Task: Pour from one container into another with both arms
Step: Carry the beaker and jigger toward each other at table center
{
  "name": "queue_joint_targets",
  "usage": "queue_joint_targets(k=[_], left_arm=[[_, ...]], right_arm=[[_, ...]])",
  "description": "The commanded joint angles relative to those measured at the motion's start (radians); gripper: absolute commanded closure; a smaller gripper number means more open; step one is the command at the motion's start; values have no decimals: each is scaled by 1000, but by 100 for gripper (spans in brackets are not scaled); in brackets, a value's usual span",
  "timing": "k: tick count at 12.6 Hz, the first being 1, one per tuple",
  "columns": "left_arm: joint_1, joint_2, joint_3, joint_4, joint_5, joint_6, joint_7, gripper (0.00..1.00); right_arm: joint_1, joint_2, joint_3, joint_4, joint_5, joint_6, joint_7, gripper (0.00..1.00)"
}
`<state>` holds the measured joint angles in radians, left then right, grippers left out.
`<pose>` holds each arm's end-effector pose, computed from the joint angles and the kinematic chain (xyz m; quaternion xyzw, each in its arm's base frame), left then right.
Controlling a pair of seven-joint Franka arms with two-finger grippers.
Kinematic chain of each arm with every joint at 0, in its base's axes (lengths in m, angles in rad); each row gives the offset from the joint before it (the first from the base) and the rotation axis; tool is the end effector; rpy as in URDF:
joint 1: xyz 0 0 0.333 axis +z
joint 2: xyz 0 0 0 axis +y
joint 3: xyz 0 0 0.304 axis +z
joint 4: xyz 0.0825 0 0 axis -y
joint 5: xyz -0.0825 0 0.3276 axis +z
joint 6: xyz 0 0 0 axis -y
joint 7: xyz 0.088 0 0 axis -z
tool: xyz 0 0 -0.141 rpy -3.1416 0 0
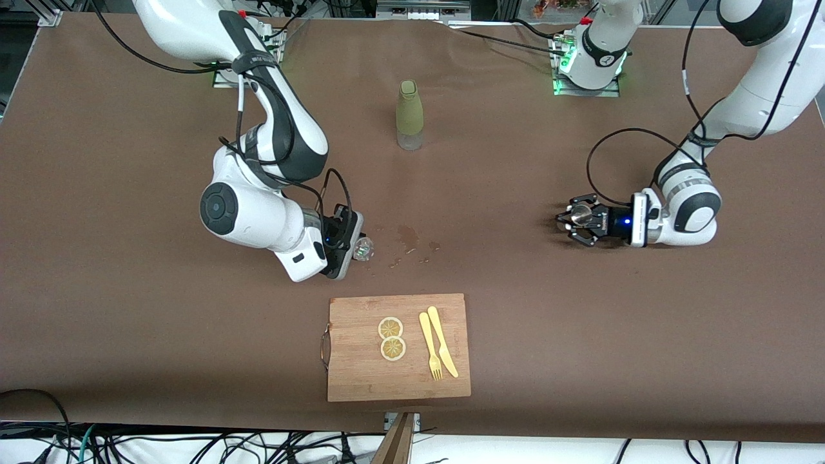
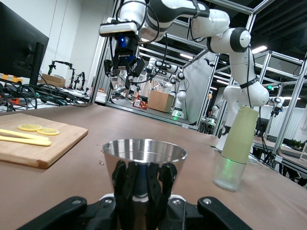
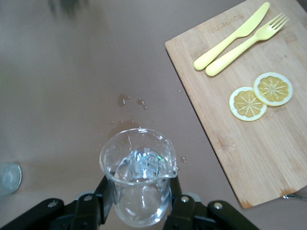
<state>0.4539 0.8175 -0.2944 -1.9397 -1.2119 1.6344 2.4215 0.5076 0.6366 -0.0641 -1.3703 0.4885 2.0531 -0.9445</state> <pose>0.5022 -0.0482 0.1427 0.5497 -0.4418 0.4148 0.5750 0.5907 0.3339 0.3361 -0.8135 -0.5461 -0.0721 0.1864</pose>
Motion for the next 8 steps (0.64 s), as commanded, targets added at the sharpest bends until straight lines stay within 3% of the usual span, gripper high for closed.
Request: queue_joint_targets(k=[1, 4, 8], left_arm=[[-90, -34, 6, -36, -93, 44, 36, 100], [-199, -35, 6, -47, -239, 94, 85, 100], [-339, -38, 6, -44, -395, 166, 122, 100]], right_arm=[[14, 17, 0, 36, -27, 21, 49, 73], [34, 18, 0, 39, -96, 19, 99, 73], [66, 23, -2, 43, -116, 21, 150, 73]])
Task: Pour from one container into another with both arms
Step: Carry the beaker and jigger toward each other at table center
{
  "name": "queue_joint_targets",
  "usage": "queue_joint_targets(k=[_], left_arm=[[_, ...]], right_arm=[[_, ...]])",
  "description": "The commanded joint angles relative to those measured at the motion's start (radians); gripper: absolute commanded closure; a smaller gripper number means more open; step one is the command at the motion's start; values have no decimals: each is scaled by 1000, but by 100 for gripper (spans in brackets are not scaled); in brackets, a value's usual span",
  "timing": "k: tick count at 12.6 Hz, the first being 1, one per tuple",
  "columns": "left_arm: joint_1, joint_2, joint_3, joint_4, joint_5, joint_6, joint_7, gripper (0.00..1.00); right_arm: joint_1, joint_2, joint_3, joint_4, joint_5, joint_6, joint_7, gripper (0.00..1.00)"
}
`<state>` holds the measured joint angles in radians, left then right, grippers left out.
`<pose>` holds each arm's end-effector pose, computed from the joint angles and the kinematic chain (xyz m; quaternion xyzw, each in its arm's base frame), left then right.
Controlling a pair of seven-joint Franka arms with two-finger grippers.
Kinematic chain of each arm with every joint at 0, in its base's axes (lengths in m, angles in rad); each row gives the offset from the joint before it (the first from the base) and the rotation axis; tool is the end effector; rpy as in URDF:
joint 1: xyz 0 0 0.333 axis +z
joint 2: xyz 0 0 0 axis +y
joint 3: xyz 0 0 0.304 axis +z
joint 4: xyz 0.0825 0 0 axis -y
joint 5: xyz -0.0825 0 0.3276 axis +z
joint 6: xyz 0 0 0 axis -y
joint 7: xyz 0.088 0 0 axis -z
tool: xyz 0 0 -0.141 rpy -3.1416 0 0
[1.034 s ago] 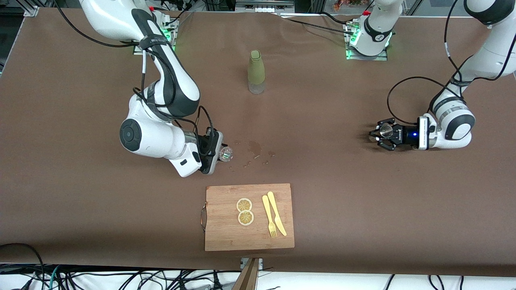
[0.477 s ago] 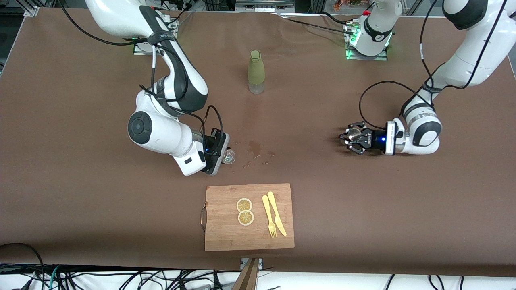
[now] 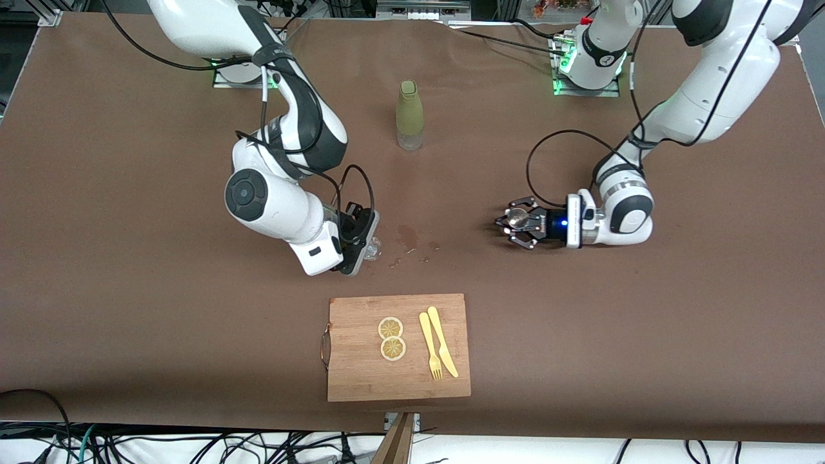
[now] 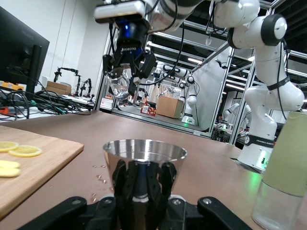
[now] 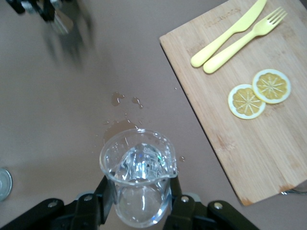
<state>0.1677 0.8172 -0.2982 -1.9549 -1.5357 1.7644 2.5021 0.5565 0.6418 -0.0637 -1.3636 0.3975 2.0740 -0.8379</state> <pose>0.5086 -0.1867 0.1406 0.5521 -0.4283 0.4397 0.5643 0.5798 0.3568 0.3346 -0.8245 -0.5424 -0.0614 0.1494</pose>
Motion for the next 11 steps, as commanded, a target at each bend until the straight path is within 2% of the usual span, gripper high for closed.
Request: queue_joint_targets(k=[1, 3, 11], left_arm=[[-82, -44, 10, -30, -119, 52, 43, 100], [-137, -44, 10, -27, -202, 78, 47, 100], [-315, -40, 11, 4, -513, 214, 139, 100]], right_arm=[[26, 19, -4, 40, -46, 0, 63, 73], [48, 22, -7, 40, -60, 0, 98, 73], [144, 29, -11, 38, -206, -23, 267, 73]])
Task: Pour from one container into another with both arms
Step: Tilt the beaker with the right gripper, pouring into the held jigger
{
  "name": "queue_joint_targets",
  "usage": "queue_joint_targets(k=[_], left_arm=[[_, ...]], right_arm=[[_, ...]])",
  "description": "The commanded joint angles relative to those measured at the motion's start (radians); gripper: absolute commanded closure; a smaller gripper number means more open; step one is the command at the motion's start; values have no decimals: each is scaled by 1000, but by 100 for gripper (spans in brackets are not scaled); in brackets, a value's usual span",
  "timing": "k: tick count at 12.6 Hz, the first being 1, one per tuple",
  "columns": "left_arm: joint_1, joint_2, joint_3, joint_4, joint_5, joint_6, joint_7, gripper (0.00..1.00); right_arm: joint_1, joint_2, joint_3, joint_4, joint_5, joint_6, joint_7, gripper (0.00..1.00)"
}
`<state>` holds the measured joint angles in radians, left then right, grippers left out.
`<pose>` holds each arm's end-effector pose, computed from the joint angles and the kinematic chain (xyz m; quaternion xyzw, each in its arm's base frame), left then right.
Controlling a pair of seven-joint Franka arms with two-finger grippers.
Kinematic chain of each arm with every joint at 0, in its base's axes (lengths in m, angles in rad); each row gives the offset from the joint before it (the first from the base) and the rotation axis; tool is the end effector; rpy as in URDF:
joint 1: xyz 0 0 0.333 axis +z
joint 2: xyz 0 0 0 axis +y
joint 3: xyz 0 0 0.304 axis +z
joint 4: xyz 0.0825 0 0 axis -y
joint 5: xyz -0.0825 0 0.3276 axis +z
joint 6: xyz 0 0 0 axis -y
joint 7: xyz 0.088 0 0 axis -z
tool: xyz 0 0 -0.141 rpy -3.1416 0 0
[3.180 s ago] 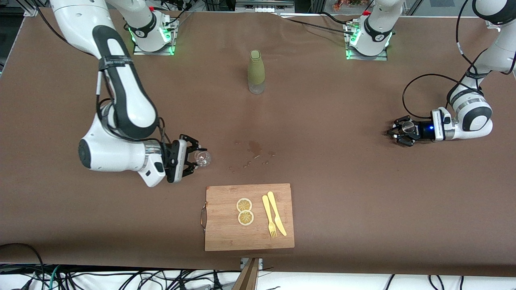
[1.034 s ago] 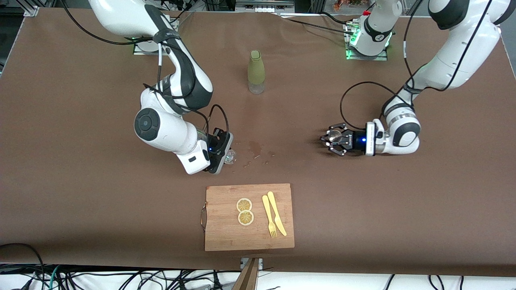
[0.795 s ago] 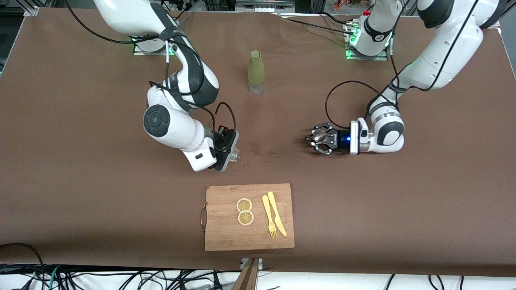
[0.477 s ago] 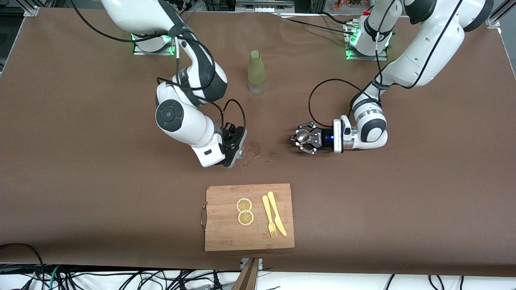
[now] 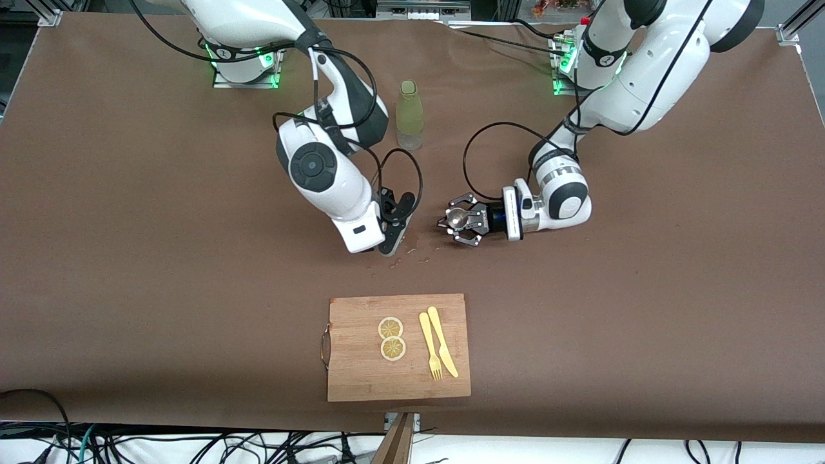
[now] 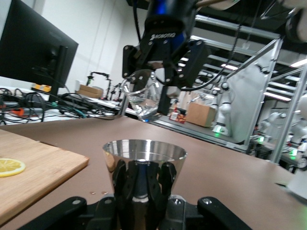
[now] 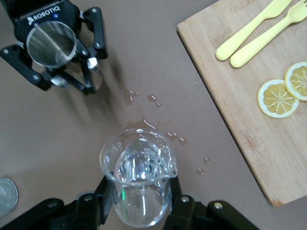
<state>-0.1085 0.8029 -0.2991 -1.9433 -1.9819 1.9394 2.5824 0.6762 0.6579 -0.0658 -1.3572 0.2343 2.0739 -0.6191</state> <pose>0.5001 -0.3072 0.1441 0.5996 -0.3698 0.4795 0.5233 0.5406 0.4121 0.3232 -0.8392 -0.5364 -0.0306 0.0841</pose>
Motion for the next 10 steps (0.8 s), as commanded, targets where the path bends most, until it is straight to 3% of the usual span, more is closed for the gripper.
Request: queue_joint_targets(k=[1, 10], left_arm=[[-55, -25, 12, -8, -92, 50, 61, 100], [-158, -22, 25, 20, -265, 131, 101, 100]], right_arm=[[34, 11, -9, 30, -49, -32, 61, 73], [103, 3, -2, 30, -115, -120, 128, 73]])
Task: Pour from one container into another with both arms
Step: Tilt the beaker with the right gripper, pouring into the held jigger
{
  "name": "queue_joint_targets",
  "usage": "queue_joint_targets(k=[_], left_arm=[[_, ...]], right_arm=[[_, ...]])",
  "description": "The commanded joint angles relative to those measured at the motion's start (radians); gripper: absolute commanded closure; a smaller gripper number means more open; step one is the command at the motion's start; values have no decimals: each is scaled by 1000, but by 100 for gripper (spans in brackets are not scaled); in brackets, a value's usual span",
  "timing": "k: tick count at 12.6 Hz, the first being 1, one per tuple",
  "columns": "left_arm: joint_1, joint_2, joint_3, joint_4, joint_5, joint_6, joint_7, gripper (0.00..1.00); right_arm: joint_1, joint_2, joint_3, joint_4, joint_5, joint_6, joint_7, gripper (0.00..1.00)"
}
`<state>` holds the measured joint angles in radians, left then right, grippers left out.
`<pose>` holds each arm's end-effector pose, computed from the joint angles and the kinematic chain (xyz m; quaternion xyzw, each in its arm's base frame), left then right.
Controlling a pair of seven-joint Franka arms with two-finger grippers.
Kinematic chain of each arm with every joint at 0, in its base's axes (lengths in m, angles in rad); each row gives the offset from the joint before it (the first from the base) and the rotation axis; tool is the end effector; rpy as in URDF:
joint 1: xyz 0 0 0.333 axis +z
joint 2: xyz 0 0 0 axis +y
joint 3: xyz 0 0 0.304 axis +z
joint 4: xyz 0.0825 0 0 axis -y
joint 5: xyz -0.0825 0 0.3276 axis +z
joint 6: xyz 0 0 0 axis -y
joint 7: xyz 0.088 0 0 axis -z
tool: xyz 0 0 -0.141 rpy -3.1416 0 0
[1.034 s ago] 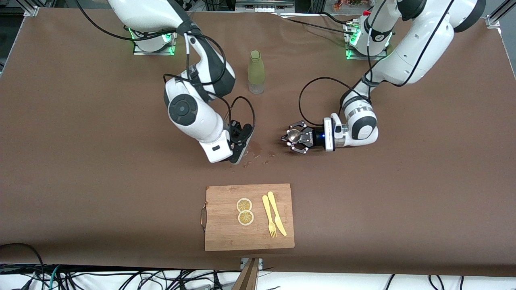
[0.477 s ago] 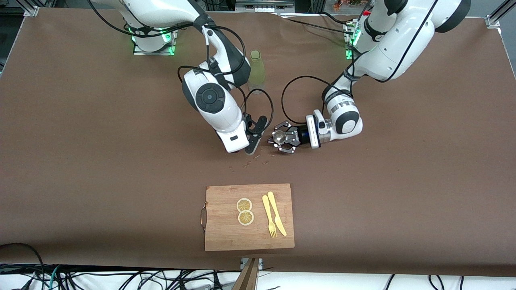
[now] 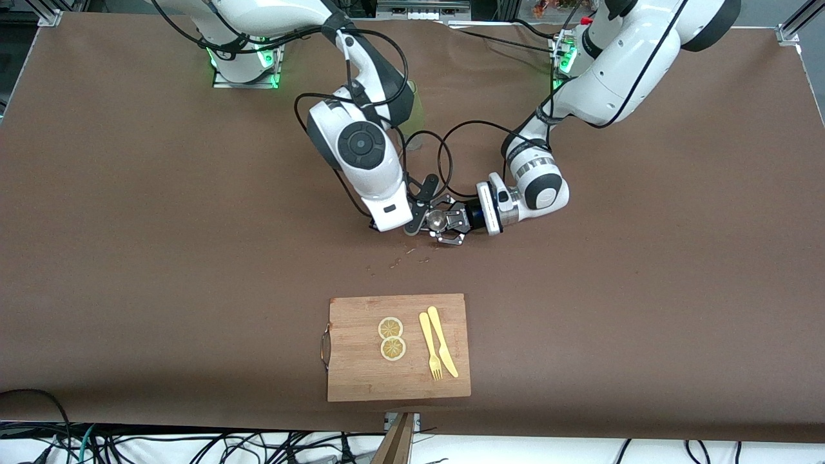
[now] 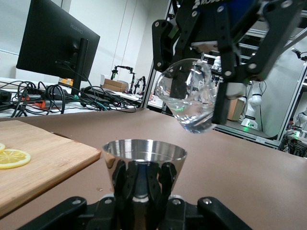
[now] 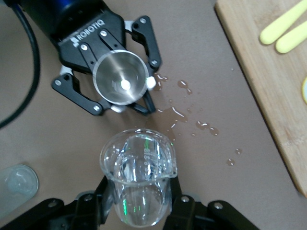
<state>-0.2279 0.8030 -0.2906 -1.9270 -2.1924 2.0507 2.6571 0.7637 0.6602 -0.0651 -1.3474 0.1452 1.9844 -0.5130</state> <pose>0.4887 -0.3484 0.1374 0.6340 -0.3502 0.4933 0.4817 0.4975 0.4467 0.3167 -0.8342 -0.5495 0.0150 0.0449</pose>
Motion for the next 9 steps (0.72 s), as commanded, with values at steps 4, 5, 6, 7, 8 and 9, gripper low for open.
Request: queue_joint_targets(k=[4, 5, 6, 7, 8, 9], left_arm=[[-77, -19, 19, 20, -110, 46, 27, 100], [-88, -19, 30, 20, -122, 46, 27, 100], [-100, -19, 36, 22, -125, 46, 27, 100], [-105, -19, 39, 23, -133, 46, 27, 100], [-108, -19, 41, 26, -138, 46, 30, 100], [-116, -19, 41, 26, -145, 51, 44, 100]], right_arm=[[43, 1, -2, 20, -61, -52, 44, 73], [45, 2, -2, 20, -73, -68, 54, 73], [48, 2, -2, 20, -78, -68, 56, 73], [51, 4, -4, 20, -78, -70, 57, 73], [52, 4, -4, 20, -82, -70, 59, 73], [52, 6, -4, 20, -94, -70, 59, 73]])
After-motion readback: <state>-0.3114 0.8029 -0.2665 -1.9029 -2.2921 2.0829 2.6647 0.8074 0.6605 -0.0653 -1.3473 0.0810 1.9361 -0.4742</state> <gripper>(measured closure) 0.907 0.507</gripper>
